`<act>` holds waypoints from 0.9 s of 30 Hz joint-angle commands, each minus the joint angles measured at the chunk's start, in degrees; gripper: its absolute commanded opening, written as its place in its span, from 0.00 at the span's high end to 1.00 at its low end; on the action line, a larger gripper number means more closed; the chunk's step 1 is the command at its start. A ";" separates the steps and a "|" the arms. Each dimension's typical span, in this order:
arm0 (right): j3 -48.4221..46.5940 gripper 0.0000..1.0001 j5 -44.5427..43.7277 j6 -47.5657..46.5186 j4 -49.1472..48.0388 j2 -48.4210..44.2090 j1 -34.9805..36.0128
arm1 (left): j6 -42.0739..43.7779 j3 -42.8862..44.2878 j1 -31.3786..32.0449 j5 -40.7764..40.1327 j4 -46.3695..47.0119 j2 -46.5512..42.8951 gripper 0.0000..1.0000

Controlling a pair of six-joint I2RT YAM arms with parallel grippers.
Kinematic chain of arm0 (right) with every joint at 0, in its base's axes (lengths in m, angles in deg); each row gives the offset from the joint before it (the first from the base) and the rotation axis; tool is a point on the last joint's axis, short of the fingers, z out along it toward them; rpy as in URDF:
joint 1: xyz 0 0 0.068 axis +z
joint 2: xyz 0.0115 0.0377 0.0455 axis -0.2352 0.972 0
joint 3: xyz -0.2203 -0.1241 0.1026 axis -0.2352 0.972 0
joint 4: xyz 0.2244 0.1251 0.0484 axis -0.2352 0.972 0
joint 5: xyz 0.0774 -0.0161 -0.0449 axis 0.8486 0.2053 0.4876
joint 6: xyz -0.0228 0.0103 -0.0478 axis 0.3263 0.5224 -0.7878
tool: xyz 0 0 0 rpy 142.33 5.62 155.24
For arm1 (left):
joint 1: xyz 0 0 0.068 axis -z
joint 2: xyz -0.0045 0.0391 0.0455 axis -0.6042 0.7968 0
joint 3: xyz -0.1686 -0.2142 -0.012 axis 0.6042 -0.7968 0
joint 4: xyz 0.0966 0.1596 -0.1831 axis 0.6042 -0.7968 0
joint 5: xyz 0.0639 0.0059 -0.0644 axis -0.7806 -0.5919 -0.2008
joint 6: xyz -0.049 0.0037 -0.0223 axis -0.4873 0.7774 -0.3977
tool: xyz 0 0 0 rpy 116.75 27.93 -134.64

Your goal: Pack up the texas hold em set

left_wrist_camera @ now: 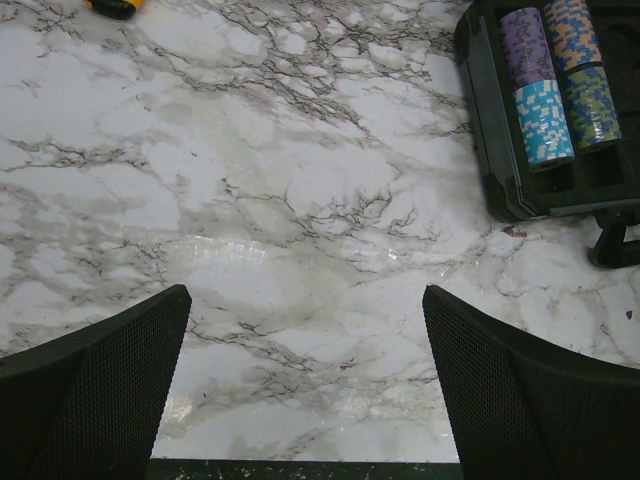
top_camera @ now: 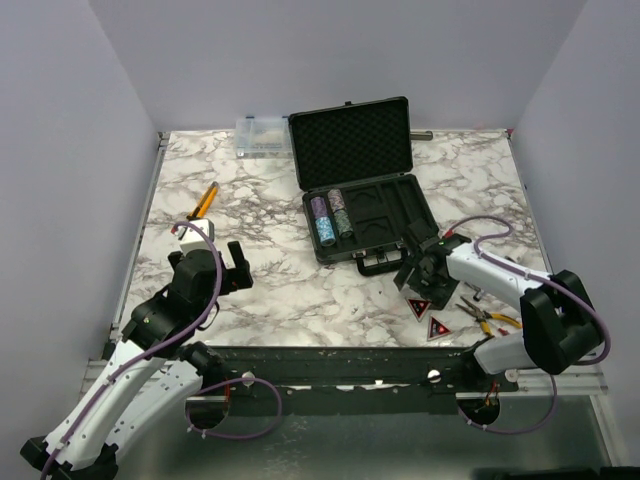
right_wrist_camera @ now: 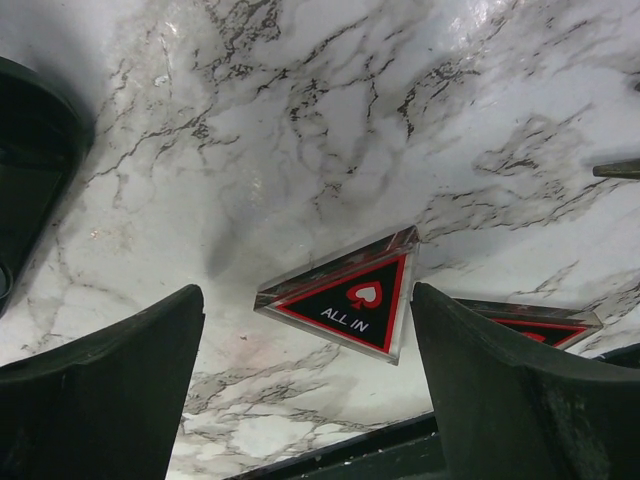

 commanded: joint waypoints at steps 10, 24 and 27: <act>3.38 0.13 3.39 -0.44 -1.53 0.62 -0.24 | -0.02 0.17 -0.25 -0.30 0.02 1.20 0.02; 4.43 0.33 4.09 -0.89 -3.69 1.08 -0.24 | -0.59 -0.21 -0.25 -0.84 -0.27 -0.43 0.02; 4.47 0.34 4.11 -1.11 -3.77 1.23 -0.21 | -0.59 -0.22 -0.25 -0.99 -0.24 -0.61 0.02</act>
